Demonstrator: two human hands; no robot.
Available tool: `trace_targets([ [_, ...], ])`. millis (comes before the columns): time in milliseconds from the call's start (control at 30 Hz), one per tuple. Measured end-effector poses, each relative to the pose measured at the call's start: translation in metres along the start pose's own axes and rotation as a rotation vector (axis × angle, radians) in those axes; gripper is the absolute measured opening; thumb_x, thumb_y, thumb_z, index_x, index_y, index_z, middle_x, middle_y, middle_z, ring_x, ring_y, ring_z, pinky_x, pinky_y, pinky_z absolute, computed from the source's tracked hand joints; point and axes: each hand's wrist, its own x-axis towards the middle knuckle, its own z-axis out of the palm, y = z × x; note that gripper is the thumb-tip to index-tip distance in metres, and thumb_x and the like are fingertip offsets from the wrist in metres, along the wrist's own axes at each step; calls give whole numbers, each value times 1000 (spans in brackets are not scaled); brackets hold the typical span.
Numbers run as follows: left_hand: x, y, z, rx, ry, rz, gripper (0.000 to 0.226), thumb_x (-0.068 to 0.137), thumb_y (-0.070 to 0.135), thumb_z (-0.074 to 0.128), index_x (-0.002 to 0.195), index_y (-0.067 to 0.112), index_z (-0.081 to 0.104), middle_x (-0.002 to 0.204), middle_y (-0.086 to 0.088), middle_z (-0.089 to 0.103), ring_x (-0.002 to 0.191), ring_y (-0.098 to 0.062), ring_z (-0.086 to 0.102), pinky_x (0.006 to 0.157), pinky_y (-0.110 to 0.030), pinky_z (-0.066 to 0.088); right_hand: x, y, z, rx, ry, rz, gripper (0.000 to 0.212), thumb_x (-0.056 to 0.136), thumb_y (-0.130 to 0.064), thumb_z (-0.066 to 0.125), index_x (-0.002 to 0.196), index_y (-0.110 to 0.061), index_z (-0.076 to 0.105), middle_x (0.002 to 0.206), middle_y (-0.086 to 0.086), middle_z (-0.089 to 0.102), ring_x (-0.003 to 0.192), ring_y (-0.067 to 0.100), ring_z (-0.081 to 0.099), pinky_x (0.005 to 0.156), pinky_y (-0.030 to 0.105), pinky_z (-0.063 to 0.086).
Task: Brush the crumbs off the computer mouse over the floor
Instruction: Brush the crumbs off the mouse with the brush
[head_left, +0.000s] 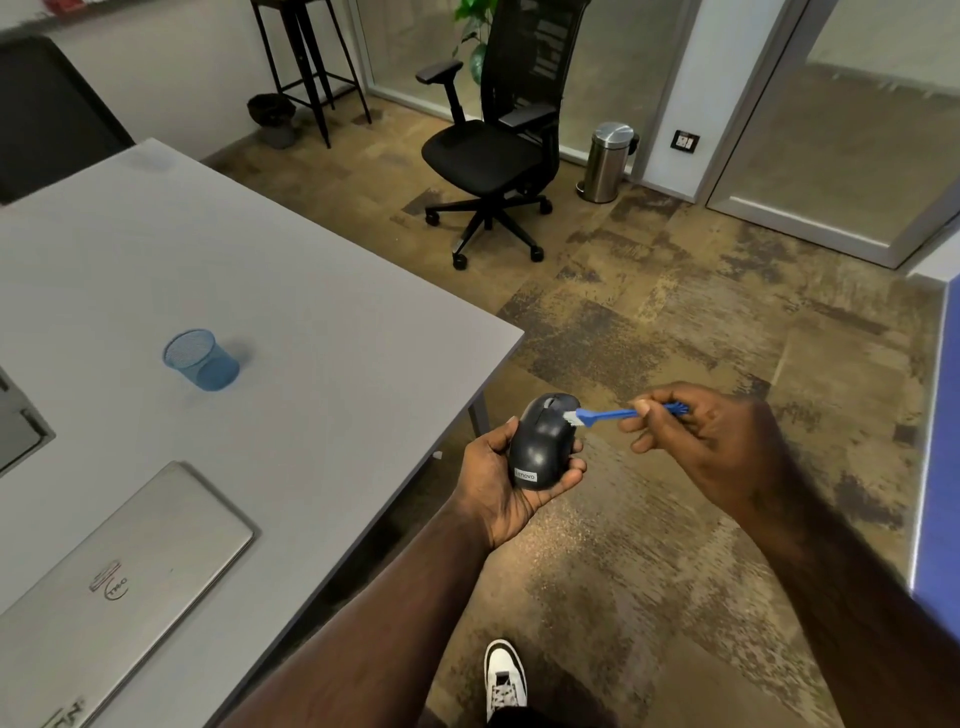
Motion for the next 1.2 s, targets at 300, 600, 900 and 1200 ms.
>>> trace_targets([
  [300, 4, -2, 1, -45, 46, 54, 54, 98, 37, 36, 115, -6, 63, 107, -31, 65, 99, -40, 62, 90, -52, 51, -7, 2, 13, -22, -212, -1, 9, 91, -17, 66, 93, -21, 74, 69, -10, 75, 61, -5, 71, 55, 27, 60],
  [600, 4, -3, 0, 111, 80, 88, 47, 96, 32, 43, 128, -2, 53, 103, -25, 70, 92, -38, 66, 82, -46, 57, -1, 7, 18, -63, -30, 23, 19, 94, -25, 61, 99, -13, 74, 75, -12, 75, 62, -5, 71, 56, 23, 59],
  [900, 4, -7, -5, 236, 87, 150, 37, 97, 26, 43, 126, 8, 58, 106, -19, 69, 89, -35, 67, 81, -45, 56, 9, 10, 14, -46, -159, 16, 13, 93, -21, 63, 98, -18, 74, 79, -13, 76, 61, -3, 72, 59, 32, 61],
  [1200, 0, -4, -5, 269, 112, 138, 42, 98, 26, 42, 133, 7, 52, 110, -21, 65, 86, -35, 67, 70, -39, 59, 18, 8, 15, -90, -174, 26, 15, 92, -28, 61, 94, -21, 74, 75, -12, 76, 60, -4, 71, 59, 27, 60],
])
